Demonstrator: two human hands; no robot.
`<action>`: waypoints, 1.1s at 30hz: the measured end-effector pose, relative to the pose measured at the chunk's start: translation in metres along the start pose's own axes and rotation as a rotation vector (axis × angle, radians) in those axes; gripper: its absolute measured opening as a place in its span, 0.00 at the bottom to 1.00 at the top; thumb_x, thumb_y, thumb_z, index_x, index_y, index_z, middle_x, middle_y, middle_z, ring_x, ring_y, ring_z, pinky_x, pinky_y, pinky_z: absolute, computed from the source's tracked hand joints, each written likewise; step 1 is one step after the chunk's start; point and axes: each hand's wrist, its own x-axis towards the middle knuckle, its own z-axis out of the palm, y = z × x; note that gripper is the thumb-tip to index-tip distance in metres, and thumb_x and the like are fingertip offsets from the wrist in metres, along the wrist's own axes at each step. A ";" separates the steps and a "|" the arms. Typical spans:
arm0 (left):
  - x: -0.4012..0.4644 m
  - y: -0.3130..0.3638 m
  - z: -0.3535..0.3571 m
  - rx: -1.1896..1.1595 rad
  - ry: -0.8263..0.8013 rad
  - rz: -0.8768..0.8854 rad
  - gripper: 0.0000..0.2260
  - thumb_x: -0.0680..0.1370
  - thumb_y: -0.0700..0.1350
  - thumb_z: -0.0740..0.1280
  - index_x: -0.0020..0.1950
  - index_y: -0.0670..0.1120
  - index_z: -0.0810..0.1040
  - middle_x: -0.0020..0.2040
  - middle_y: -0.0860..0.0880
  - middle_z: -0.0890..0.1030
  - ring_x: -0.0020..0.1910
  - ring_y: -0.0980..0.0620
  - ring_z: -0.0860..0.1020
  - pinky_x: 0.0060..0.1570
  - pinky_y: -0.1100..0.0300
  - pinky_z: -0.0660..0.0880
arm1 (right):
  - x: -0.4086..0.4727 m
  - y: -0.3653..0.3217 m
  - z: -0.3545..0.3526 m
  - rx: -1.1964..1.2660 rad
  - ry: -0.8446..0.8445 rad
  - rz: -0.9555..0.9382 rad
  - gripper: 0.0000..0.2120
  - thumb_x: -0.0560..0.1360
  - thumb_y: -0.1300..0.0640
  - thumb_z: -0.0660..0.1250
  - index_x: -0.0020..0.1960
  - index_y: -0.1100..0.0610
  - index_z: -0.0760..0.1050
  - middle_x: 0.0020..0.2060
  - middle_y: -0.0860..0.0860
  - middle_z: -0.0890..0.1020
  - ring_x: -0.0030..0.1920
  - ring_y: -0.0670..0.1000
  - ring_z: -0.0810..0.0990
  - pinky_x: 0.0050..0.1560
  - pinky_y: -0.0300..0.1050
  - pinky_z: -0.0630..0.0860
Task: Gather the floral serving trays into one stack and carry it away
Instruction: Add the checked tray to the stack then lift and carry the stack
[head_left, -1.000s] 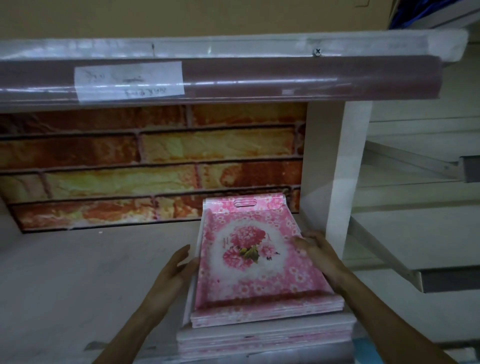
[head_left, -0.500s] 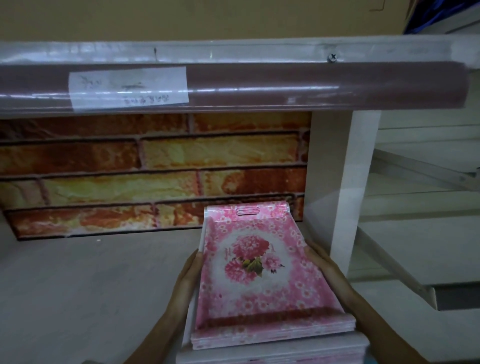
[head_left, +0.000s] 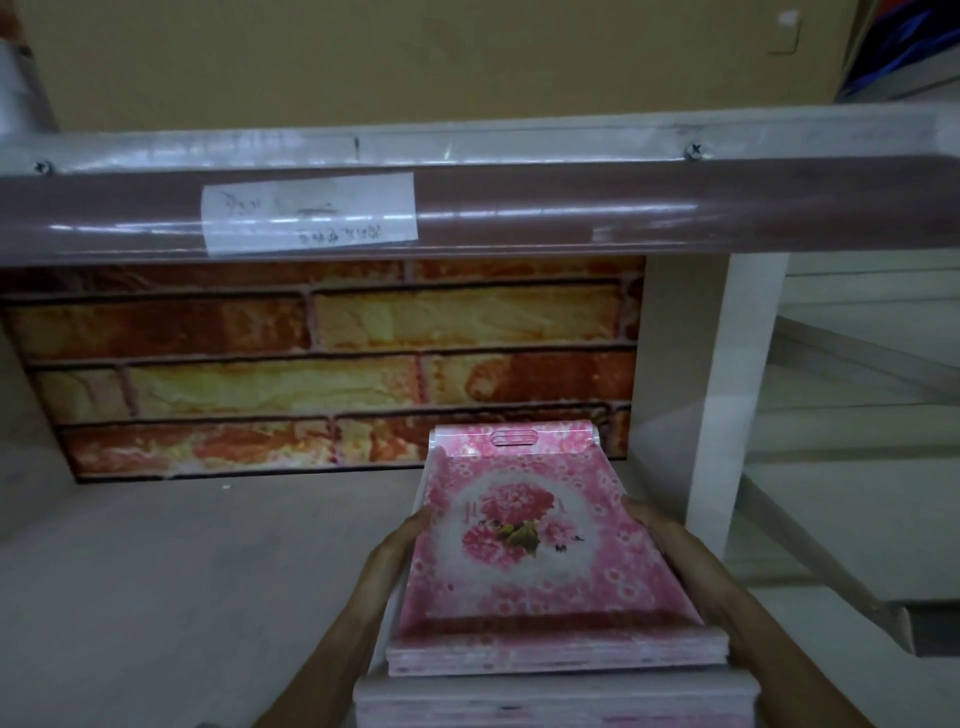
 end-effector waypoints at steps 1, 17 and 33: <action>-0.004 0.002 0.002 0.009 0.004 0.003 0.16 0.78 0.46 0.65 0.60 0.39 0.80 0.43 0.45 0.87 0.38 0.52 0.85 0.31 0.63 0.79 | -0.005 -0.005 0.001 0.020 -0.007 0.018 0.31 0.65 0.41 0.76 0.63 0.56 0.78 0.48 0.57 0.87 0.48 0.58 0.86 0.48 0.48 0.81; -0.095 0.001 -0.010 0.044 0.295 0.224 0.06 0.75 0.45 0.71 0.47 0.44 0.84 0.38 0.46 0.87 0.34 0.53 0.85 0.31 0.64 0.78 | -0.076 -0.006 0.045 -0.098 0.066 -0.214 0.23 0.64 0.38 0.75 0.57 0.45 0.81 0.46 0.51 0.87 0.45 0.55 0.87 0.54 0.56 0.80; -0.301 -0.007 -0.079 -0.010 0.744 0.467 0.15 0.74 0.49 0.71 0.59 0.47 0.81 0.53 0.40 0.84 0.52 0.37 0.83 0.57 0.41 0.77 | -0.109 0.023 0.178 -0.074 -0.339 -0.376 0.13 0.74 0.53 0.71 0.59 0.47 0.81 0.49 0.48 0.87 0.48 0.52 0.86 0.55 0.54 0.81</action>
